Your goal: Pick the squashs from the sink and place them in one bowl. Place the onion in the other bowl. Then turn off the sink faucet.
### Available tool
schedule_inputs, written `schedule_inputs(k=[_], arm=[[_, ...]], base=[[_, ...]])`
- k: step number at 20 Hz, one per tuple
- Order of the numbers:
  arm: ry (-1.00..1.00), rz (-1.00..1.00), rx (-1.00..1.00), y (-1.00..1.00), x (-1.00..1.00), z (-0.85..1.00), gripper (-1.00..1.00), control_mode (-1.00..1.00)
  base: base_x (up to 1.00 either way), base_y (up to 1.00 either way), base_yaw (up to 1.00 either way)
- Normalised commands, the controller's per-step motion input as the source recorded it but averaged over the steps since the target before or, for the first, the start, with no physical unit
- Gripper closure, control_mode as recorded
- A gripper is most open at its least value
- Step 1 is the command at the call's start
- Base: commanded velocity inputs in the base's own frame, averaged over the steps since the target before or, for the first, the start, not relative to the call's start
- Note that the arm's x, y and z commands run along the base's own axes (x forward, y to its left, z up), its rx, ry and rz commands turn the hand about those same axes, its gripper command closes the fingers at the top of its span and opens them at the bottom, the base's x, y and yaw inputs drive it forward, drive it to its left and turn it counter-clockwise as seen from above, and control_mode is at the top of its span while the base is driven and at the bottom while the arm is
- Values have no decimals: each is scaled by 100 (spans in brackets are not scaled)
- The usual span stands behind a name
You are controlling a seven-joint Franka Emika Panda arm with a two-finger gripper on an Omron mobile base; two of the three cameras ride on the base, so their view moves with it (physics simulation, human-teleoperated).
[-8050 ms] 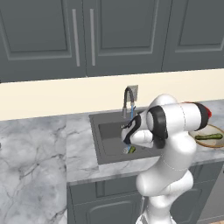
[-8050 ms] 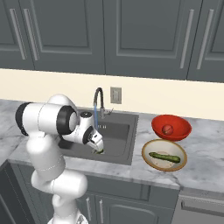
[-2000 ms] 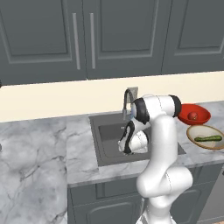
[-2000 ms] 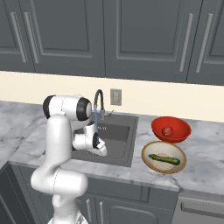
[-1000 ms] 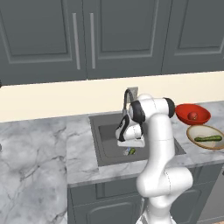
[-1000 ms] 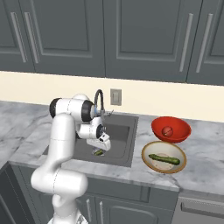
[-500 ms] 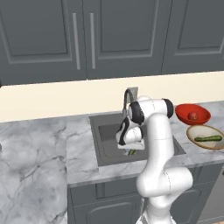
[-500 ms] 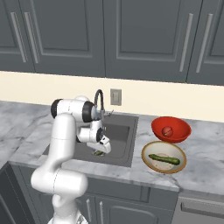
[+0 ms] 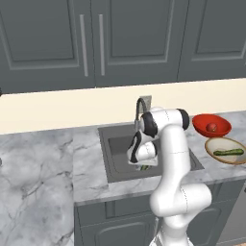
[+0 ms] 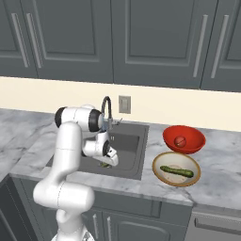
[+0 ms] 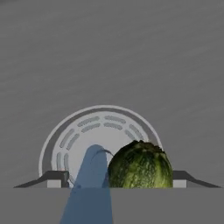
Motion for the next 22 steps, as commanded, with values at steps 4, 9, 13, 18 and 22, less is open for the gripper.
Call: schedule_inputs(k=[4,9,13,18,22], arm=[[-5,0,0,0,0,-31,100,-100],[-5,0,0,1,-10,-2,100,-100],[-8,0,1,0,-12,55,100,-100],[-9,-2,0,6,-11,71,100,-100],[-11,-6,0,13,-11,75,100,-100]], base=[[0,0,0],[0,0,0],[0,0,0],[0,0,0],[0,0,0]])
